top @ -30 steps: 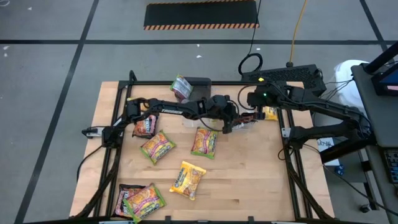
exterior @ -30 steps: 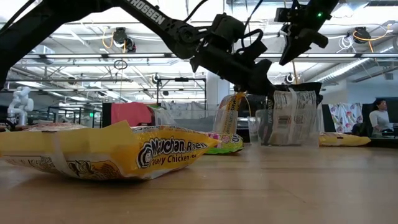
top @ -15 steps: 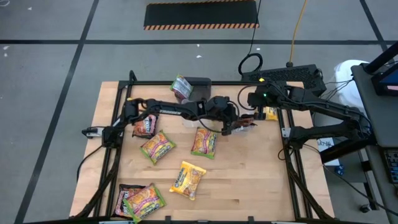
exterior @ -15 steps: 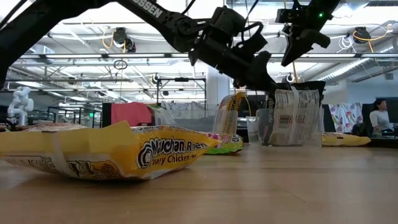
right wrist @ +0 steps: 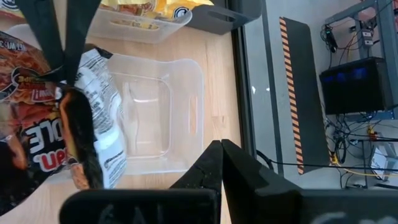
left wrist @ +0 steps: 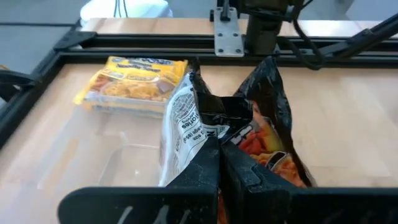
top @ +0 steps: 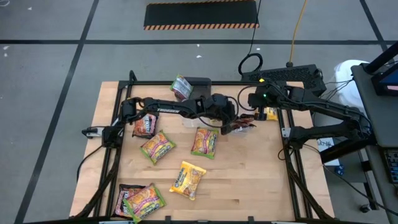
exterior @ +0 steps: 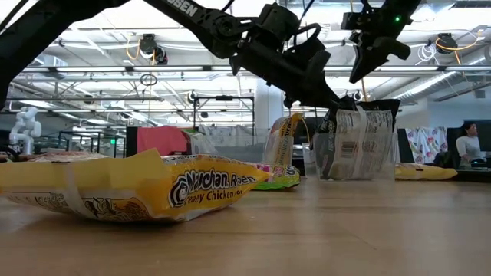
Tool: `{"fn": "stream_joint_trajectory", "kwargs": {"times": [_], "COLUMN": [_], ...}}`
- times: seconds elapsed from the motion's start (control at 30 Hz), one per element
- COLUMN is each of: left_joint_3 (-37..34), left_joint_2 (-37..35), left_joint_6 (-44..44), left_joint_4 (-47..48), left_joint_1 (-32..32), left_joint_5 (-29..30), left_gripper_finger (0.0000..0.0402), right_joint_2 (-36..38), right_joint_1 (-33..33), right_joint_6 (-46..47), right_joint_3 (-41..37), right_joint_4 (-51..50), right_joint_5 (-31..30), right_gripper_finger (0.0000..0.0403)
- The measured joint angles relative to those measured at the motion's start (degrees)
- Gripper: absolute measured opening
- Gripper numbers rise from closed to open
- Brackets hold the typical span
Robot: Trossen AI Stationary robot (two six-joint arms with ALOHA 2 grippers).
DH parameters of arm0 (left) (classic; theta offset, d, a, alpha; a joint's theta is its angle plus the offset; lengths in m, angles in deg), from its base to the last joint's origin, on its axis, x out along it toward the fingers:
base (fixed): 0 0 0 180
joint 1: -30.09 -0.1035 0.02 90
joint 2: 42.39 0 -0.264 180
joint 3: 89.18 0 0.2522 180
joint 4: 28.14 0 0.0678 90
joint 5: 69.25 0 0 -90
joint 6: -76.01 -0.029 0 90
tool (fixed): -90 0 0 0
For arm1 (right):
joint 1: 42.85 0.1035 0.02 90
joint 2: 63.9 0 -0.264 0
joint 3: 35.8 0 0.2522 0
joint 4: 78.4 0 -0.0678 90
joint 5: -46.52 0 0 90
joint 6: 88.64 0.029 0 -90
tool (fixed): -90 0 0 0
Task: Sort Maruchan noodles
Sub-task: Put the black noodle pack into the right transparent bin
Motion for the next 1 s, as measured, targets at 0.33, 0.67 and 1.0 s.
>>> {"fn": "stream_joint_trajectory", "kwargs": {"times": [0.33,0.67,1.0], "left_joint_3": [0.00,0.00,0.00], "left_joint_2": [0.00,0.00,-0.11], "left_joint_6": [-0.55,0.80,0.98], "left_joint_4": [0.39,0.56,0.54], "left_joint_1": [0.94,1.15,1.76], "left_joint_5": [-0.09,-0.04,0.00], "left_gripper_finger": [0.0001,0.0031,0.0064], "right_joint_2": [0.00,0.00,0.00], "right_joint_1": [0.00,0.00,0.00], "right_joint_6": [0.04,0.04,0.04], "right_joint_3": [0.00,0.00,0.00], "right_joint_4": [0.08,0.09,0.09], "right_joint_5": [0.01,-0.01,-0.06], "right_gripper_finger": [0.0000,0.0000,0.0000]}}
